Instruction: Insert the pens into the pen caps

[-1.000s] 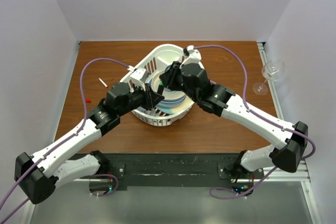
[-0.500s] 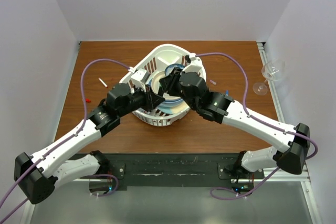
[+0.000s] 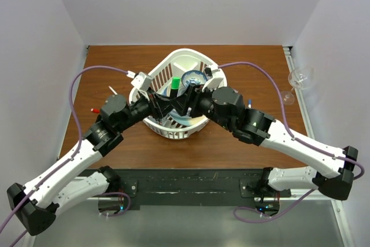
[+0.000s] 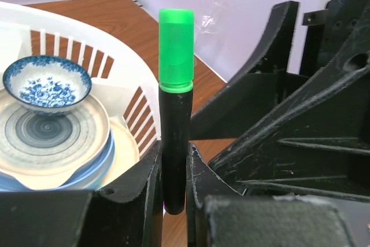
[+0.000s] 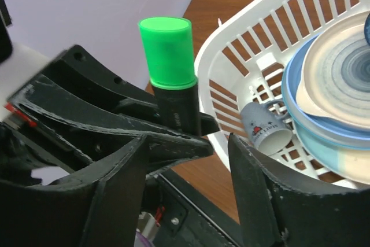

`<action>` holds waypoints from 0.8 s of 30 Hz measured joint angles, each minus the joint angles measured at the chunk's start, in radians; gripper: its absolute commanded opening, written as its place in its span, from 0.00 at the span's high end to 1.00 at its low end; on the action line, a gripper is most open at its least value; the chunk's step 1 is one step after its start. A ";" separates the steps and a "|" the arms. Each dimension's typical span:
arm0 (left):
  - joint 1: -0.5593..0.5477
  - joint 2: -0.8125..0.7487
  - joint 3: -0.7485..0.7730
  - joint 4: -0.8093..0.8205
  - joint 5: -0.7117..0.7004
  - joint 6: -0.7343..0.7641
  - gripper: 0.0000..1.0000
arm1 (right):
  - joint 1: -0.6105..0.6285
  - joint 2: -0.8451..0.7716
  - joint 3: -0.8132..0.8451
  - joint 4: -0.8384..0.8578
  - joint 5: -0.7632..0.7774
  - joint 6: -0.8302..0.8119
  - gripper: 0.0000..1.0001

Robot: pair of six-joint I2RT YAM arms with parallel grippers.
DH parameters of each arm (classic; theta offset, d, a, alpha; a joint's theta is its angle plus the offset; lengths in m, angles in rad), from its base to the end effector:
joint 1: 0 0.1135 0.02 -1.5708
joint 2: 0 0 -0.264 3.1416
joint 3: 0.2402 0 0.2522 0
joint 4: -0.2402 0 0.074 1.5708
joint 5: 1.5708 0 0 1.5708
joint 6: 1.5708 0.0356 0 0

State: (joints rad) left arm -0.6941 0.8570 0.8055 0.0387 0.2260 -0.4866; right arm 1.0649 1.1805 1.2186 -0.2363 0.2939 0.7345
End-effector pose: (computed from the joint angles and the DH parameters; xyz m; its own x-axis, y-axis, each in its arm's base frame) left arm 0.1514 -0.1364 0.3590 -0.3808 -0.2760 -0.8825 0.6987 0.5393 -0.4701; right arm 0.1389 0.2294 0.4057 -0.5397 0.3495 -0.7659 -0.4553 0.6441 0.6148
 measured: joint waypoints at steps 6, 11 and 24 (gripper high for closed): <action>0.000 -0.059 0.000 -0.019 0.095 0.014 1.00 | -0.002 -0.044 0.014 -0.066 -0.103 -0.144 0.31; 0.000 -0.130 -0.002 -0.050 0.206 0.051 1.00 | -0.003 -0.047 0.177 -0.214 -0.213 -0.304 0.32; 0.000 -0.145 -0.021 -0.150 0.452 0.142 1.00 | -0.004 0.031 0.561 -0.531 -0.473 -0.574 0.37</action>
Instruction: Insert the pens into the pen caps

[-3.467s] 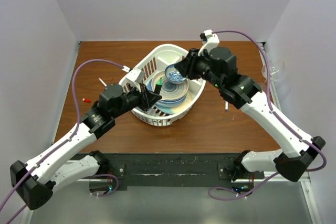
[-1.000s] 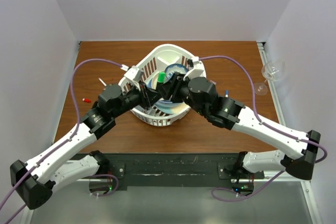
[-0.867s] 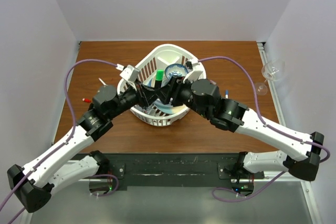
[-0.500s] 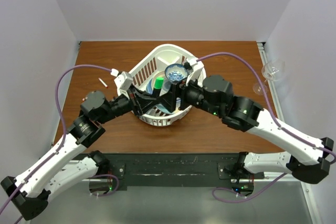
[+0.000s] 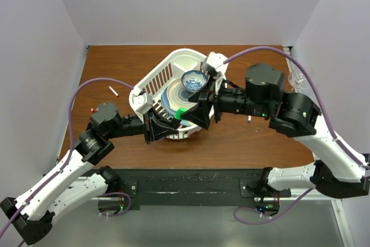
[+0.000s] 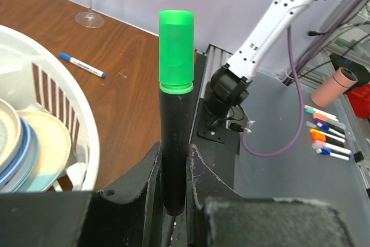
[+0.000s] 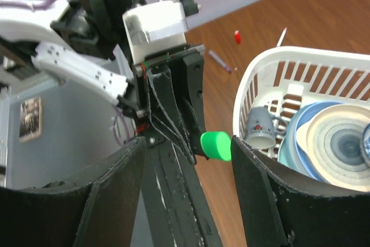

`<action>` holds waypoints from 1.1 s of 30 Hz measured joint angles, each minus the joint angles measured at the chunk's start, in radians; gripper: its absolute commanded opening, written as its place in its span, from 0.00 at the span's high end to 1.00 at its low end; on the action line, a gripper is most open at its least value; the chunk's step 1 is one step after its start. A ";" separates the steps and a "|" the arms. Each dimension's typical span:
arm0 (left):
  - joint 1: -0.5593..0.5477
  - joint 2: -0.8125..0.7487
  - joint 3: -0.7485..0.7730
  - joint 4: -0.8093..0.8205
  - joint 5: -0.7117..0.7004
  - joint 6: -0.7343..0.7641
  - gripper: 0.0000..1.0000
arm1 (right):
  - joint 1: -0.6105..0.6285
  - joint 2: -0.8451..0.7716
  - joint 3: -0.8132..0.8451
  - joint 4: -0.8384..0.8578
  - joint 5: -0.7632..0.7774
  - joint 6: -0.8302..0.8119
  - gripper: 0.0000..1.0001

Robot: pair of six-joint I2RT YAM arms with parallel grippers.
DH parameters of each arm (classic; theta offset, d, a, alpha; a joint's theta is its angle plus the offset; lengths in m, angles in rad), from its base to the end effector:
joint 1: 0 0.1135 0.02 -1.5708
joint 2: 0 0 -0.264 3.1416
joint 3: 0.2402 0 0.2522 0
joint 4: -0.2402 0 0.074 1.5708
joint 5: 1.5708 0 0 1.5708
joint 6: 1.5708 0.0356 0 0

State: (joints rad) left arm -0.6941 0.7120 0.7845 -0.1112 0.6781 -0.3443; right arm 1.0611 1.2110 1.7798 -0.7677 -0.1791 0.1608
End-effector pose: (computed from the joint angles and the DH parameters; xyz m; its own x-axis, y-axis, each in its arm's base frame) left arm 0.1100 -0.1206 0.3596 -0.3588 -0.0434 -0.9324 0.9124 0.1943 -0.3601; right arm 0.0960 0.1847 0.5215 -0.2463 -0.1178 -0.9620 -0.9165 0.3511 0.1917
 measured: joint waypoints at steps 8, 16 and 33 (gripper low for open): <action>0.000 0.009 -0.014 0.042 0.099 0.000 1.00 | -0.006 0.111 -0.001 -0.113 -0.061 -0.051 0.39; 0.000 0.015 -0.023 0.050 0.145 0.005 1.00 | -0.032 0.114 -0.005 -0.145 -0.110 -0.069 0.40; 0.000 0.045 -0.037 0.089 0.195 0.023 1.00 | -0.077 0.084 -0.066 -0.146 -0.190 -0.076 0.48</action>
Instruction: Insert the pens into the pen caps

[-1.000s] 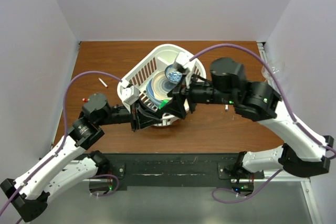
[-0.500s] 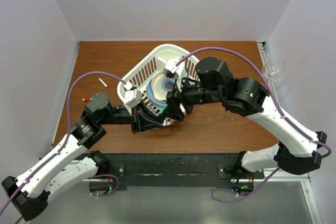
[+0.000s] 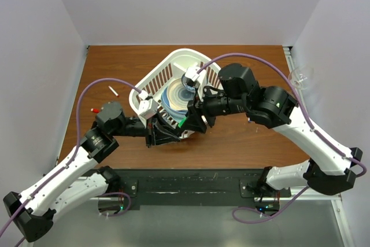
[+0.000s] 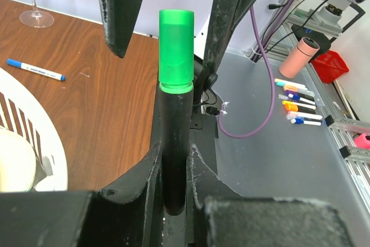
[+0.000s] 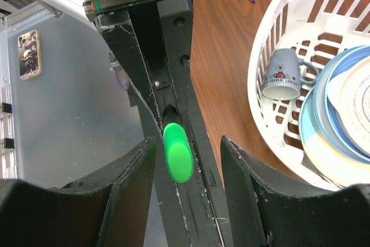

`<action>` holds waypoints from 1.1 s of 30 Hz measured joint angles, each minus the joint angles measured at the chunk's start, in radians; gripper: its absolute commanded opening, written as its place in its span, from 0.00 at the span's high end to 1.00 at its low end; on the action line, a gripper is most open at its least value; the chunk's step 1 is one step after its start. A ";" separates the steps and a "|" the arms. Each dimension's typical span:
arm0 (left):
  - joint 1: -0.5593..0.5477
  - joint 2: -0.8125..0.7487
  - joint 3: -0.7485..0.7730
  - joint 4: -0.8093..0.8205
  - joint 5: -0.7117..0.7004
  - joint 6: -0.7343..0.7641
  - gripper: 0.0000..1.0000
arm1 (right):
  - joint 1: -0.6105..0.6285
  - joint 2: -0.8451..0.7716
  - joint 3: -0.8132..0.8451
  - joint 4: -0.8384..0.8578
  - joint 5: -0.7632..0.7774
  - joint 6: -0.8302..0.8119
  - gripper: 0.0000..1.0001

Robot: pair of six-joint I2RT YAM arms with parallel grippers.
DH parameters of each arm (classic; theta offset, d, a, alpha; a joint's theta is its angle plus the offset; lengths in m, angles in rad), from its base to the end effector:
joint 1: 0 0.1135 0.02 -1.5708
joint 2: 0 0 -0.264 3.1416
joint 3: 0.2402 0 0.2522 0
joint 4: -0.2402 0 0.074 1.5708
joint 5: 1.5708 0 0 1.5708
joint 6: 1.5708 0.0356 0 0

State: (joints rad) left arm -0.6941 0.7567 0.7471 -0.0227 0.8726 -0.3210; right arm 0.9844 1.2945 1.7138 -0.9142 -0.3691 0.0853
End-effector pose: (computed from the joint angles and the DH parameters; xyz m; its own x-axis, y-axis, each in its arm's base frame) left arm 0.1135 -0.1300 0.3493 -0.3390 0.0182 -0.9406 0.9408 0.0106 -0.3388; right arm 0.1230 0.2084 0.4711 -0.3430 -0.3727 -0.8622 -0.9267 0.2844 0.2457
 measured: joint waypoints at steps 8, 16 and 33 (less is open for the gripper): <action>0.000 0.015 -0.005 0.011 0.013 0.000 1.00 | -0.010 -0.023 -0.057 0.016 -0.063 0.000 0.98; -0.002 0.051 -0.014 -0.027 0.041 0.022 1.00 | -0.037 -0.101 -0.251 0.151 -0.136 0.041 1.00; 0.027 0.204 0.039 -0.309 0.105 0.192 1.00 | -0.074 -0.148 -0.545 0.321 -0.198 0.119 1.00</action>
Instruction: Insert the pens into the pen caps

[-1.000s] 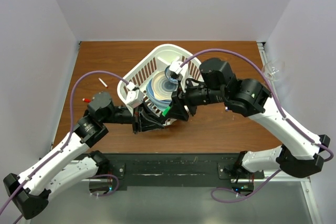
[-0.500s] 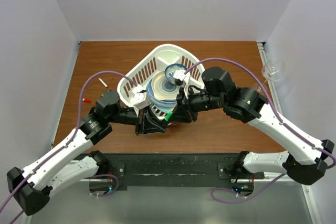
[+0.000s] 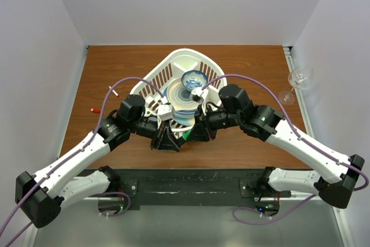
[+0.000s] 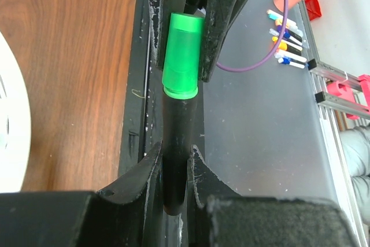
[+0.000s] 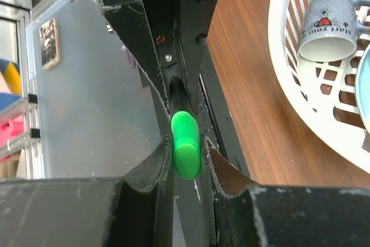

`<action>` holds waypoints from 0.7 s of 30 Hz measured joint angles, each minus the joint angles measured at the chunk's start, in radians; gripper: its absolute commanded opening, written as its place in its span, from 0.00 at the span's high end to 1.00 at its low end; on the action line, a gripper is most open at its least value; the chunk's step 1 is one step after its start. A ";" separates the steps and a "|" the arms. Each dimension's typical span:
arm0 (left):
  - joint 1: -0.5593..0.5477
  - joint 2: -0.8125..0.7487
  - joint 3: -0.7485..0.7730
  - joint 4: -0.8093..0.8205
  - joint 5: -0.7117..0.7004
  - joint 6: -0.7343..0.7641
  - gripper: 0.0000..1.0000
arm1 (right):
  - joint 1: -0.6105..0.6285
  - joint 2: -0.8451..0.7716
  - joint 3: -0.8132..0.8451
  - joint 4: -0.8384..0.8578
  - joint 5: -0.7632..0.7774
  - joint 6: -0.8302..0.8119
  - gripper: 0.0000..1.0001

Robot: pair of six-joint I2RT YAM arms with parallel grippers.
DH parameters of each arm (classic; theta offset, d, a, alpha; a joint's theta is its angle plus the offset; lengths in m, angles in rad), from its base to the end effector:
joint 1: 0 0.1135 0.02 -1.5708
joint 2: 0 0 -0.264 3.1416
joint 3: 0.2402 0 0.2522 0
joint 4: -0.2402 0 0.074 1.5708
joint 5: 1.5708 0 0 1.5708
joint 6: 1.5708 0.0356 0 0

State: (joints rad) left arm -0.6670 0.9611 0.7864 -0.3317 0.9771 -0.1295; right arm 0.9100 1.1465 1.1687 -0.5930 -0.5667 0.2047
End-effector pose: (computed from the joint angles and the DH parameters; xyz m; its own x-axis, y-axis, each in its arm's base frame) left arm 0.1409 -0.1485 0.3009 -0.4961 0.2987 -0.8153 0.8587 0.0299 -0.5116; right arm 0.1337 0.2031 0.3633 -0.5165 -0.3849 -0.7649 -0.8562 0.2445 0.4551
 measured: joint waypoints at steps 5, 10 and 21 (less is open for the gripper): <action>0.011 0.024 0.000 0.000 0.023 -0.017 1.00 | 0.000 -0.016 -0.051 0.066 0.015 0.060 1.00; 0.039 0.033 0.000 0.002 0.052 -0.043 1.00 | 0.005 -0.009 -0.058 0.102 0.031 0.086 1.00; 0.131 0.035 -0.007 0.099 0.236 -0.100 1.00 | 0.029 0.001 -0.043 0.206 0.026 0.081 1.00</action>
State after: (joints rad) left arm -0.5358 0.9958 0.7792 -0.2325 1.2129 -0.2298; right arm 0.9390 1.1477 1.1255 -0.3874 -0.5411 0.2859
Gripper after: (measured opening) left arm 0.205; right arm 0.204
